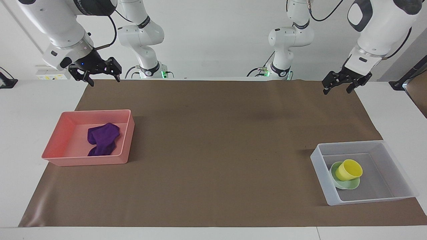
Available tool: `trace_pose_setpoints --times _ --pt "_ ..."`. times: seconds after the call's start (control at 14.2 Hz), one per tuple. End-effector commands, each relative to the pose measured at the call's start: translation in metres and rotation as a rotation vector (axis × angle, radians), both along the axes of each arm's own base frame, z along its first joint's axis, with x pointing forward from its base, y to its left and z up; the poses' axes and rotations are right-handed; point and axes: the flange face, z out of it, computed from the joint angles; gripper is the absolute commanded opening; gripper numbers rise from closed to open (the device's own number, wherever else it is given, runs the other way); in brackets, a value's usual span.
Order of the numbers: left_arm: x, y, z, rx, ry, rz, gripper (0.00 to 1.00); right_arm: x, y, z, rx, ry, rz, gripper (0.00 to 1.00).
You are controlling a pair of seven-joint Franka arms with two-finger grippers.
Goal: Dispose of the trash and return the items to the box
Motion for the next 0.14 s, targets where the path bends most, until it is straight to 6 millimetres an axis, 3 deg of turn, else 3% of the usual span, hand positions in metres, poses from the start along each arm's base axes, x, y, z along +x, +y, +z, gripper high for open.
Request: trace_pose_setpoints --times 0.0,0.07 --pt "0.0039 -0.0007 0.0172 0.009 0.016 -0.022 1.0 -0.0032 -0.0057 -0.0012 -0.004 -0.011 0.001 1.0" --pt "0.0038 0.0001 0.017 0.009 0.017 -0.02 1.0 -0.0032 -0.0058 -0.0012 -0.004 -0.011 0.002 1.0"
